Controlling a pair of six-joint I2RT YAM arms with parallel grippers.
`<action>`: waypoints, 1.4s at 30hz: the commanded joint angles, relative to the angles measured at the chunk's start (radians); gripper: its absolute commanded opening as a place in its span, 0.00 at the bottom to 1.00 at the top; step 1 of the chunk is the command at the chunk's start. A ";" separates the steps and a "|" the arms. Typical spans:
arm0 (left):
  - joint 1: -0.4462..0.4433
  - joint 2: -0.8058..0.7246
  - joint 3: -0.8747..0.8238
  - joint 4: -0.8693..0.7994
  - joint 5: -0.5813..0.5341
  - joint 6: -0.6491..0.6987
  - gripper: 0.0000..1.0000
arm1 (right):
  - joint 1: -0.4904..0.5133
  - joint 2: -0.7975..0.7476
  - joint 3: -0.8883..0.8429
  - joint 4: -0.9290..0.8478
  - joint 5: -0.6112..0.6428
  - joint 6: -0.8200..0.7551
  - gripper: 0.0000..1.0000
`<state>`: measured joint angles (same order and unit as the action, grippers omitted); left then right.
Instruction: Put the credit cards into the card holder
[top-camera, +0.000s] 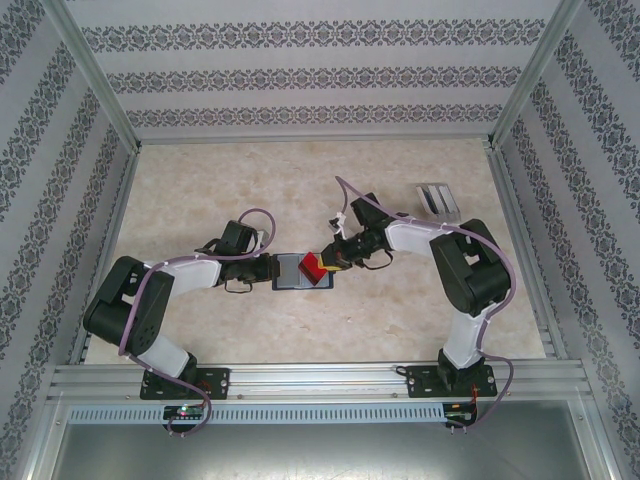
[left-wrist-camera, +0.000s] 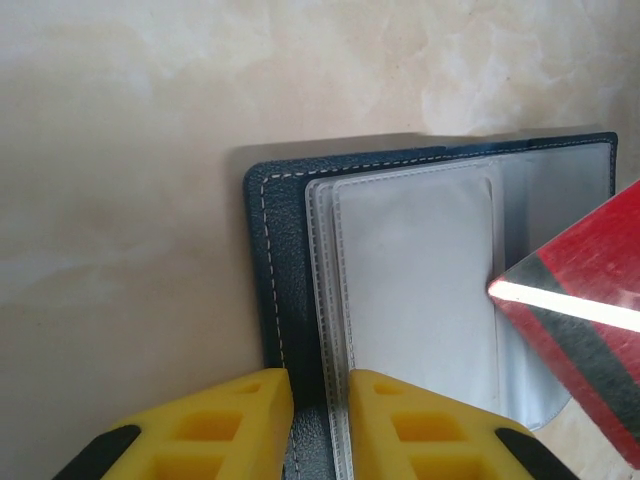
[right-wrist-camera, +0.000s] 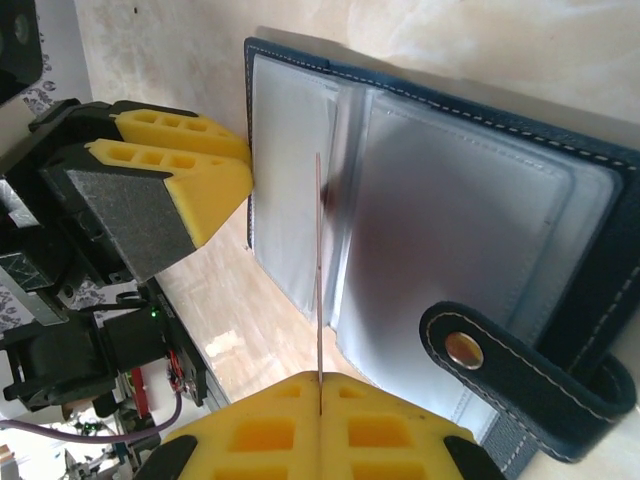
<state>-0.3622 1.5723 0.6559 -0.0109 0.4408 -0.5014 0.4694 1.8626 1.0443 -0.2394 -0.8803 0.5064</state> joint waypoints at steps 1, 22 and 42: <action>-0.009 0.041 -0.005 -0.051 -0.036 0.008 0.25 | 0.008 0.015 -0.002 0.019 -0.012 0.011 0.00; -0.011 0.036 -0.002 -0.049 -0.078 0.004 0.22 | -0.015 -0.033 -0.096 0.105 0.039 0.074 0.00; -0.011 -0.012 -0.023 -0.067 -0.098 -0.002 0.22 | 0.016 -0.041 -0.126 0.214 0.097 0.165 0.00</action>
<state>-0.3676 1.5639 0.6647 -0.0307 0.3729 -0.5018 0.4675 1.8359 0.9298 -0.0578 -0.8242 0.6418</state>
